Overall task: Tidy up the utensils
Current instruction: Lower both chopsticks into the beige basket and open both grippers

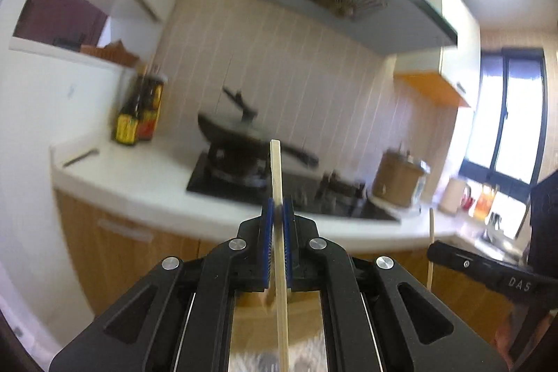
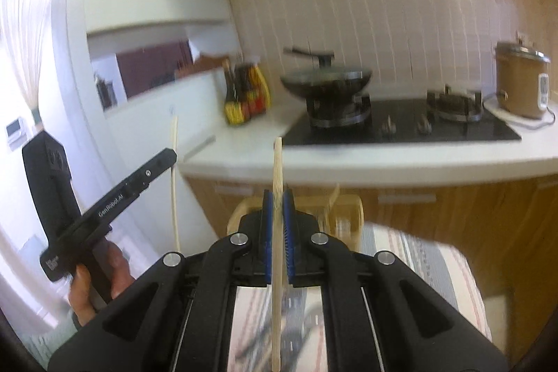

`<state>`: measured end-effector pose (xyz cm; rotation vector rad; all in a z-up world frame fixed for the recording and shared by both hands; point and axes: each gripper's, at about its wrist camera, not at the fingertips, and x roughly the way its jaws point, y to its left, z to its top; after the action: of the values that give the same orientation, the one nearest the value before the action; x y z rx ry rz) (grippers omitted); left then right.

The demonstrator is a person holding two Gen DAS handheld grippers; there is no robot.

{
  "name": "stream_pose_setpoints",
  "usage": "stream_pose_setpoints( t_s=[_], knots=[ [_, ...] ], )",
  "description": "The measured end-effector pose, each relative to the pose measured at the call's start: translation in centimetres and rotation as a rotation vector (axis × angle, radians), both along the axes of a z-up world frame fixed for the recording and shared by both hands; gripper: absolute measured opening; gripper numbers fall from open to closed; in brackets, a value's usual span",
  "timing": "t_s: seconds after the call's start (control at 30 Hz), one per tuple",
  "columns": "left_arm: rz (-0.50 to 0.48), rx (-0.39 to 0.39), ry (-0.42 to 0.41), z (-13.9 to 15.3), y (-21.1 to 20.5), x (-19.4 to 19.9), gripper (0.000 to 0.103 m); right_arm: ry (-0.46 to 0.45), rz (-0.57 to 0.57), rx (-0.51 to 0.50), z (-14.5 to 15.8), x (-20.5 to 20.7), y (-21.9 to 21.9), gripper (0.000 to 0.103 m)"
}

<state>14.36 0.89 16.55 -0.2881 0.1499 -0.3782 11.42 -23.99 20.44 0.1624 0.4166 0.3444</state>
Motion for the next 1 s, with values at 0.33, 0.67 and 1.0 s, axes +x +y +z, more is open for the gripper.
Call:
stream_pose_setpoints(
  t_s=[0.33, 0.67, 1.0],
  knots=[
    [0.095, -0.054, -0.164, -0.6, -0.6, 5.6, 0.003, -0.203, -0.095, 0.021, 1.5, 7.1, 1.7, 0.004],
    [0.181, -0.053, -0.182, -4.4, -0.6, 7.5, 0.003, -0.282, -0.16, -0.072, -1.9, 10.3, 3.8, 0.004],
    [0.204, -0.044, -0.174, -6.1, -0.5, 8.4, 0.003, -0.331, -0.189, -0.068, -2.1, 10.2, 3.7, 0.004]
  ],
)
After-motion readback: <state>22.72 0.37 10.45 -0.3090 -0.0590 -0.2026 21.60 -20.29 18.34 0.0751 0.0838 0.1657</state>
